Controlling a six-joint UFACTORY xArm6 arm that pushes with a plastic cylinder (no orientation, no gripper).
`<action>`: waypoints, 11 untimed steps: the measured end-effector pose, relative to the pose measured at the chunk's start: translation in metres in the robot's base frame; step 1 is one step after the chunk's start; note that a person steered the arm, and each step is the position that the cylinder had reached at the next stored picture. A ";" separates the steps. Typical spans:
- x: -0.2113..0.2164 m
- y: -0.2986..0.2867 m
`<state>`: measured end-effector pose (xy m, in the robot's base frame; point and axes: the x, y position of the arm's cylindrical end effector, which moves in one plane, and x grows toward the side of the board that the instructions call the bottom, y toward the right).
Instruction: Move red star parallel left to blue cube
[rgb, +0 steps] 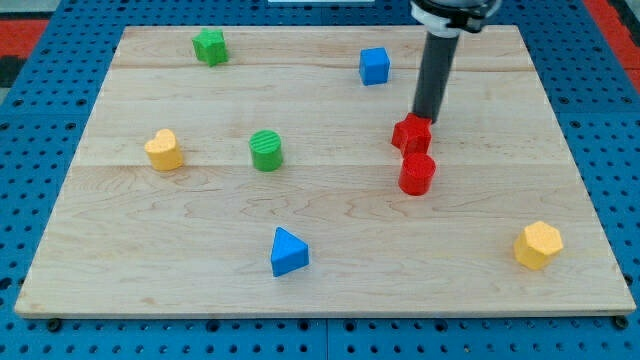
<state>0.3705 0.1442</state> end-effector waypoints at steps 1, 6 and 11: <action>-0.004 0.078; -0.001 -0.172; -0.052 -0.171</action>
